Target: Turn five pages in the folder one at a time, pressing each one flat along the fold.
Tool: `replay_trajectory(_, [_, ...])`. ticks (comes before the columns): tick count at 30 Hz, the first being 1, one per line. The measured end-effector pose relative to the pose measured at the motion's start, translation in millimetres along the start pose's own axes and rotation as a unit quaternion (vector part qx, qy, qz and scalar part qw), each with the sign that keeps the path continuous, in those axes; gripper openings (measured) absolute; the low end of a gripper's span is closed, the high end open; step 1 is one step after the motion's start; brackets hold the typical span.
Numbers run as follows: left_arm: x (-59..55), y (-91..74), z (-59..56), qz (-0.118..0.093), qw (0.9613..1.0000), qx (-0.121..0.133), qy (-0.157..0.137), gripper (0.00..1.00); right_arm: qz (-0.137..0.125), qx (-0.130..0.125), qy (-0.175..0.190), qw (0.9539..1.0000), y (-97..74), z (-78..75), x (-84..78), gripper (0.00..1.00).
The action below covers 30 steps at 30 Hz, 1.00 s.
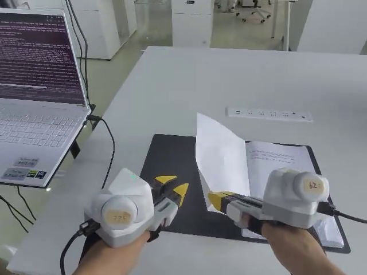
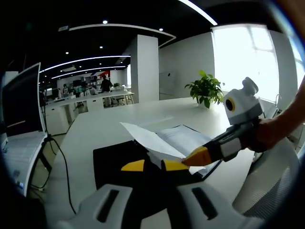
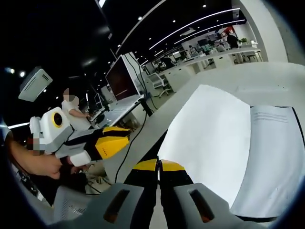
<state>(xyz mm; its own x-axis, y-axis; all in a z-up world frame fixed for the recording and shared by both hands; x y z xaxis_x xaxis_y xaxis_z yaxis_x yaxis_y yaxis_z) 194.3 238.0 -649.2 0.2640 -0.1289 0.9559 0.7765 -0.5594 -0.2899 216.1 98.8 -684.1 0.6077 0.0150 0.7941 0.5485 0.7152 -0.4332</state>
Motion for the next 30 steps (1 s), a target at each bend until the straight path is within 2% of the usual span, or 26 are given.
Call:
replay_trajectory(3, [-5.2, -4.2, 5.9, 0.006, 1.0000, 0.001, 0.000, 0.10, 0.019, 0.000, -0.004, 0.9998, 14.1, 0.6, -10.1, 0.00])
replay_trajectory(6, [-10.0, -6.5, 9.9, 0.010, 1.0000, 0.001, -0.001, 0.10, 0.036, 0.000, 0.007, 0.9993, 23.8, 0.7, -17.7, 0.00])
replay_trajectory(7, [-13.0, -6.8, 11.5, 0.013, 0.9999, 0.003, -0.003, 0.10, 0.055, -0.001, 0.017, 0.9983, 28.0, 0.3, -22.7, 0.00])
replay_trajectory(9, [-17.4, -7.1, 13.3, 0.019, 0.9998, 0.004, -0.004, 0.10, 0.058, 0.000, 0.017, 0.9982, 34.8, 0.0, -25.3, 0.00])
replay_trajectory(11, [-23.1, -6.5, 14.4, 0.025, 0.9997, 0.003, -0.006, 0.09, 0.072, -0.002, 0.028, 0.9970, 43.0, -0.9, -30.7, 0.00])
replay_trajectory(13, [-28.3, -5.1, 15.4, 0.029, 0.9996, 0.001, -0.006, 0.09, 0.083, -0.003, 0.033, 0.9960, 50.9, -0.9, -35.6, 0.00])
replay_trajectory(14, [-30.7, -3.6, 16.0, 0.031, 0.9995, 0.001, -0.008, 0.09, 0.096, -0.006, 0.035, 0.9947, 55.2, -2.5, -39.8, 0.00])
replay_trajectory(20, [-41.1, 8.4, 16.9, 0.045, 0.9990, -0.007, -0.004, 0.10, 0.120, -0.011, 0.048, 0.9916, 71.0, -8.3, -51.8, 0.00])
replay_trajectory(26, [-46.7, 19.1, 18.3, 0.055, 0.9984, -0.007, -0.007, 0.10, 0.120, -0.010, 0.058, 0.9911, 76.7, -10.9, -57.7, 0.00])
replay_trajectory(30, [-50.5, 26.5, 18.6, 0.062, 0.9980, -0.009, -0.009, 0.09, 0.114, 0.004, 0.064, 0.9914, 76.0, -9.3, -60.2, 0.03])
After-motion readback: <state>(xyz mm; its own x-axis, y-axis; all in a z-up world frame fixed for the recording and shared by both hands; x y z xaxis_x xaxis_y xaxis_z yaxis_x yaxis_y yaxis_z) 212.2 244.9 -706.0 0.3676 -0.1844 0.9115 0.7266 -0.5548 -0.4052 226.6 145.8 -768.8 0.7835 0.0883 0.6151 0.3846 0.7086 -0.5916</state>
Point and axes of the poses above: the centre of the closed fingertips' face, and the gripper's own axes: y roughly forward along the fingers, z roughly to its left, x roughly out of its top, the point moved 7 cm from there along -y, roughly backward along the fingers, and after that the axes turned 6 degrees about -x, right-handed, at the moved point
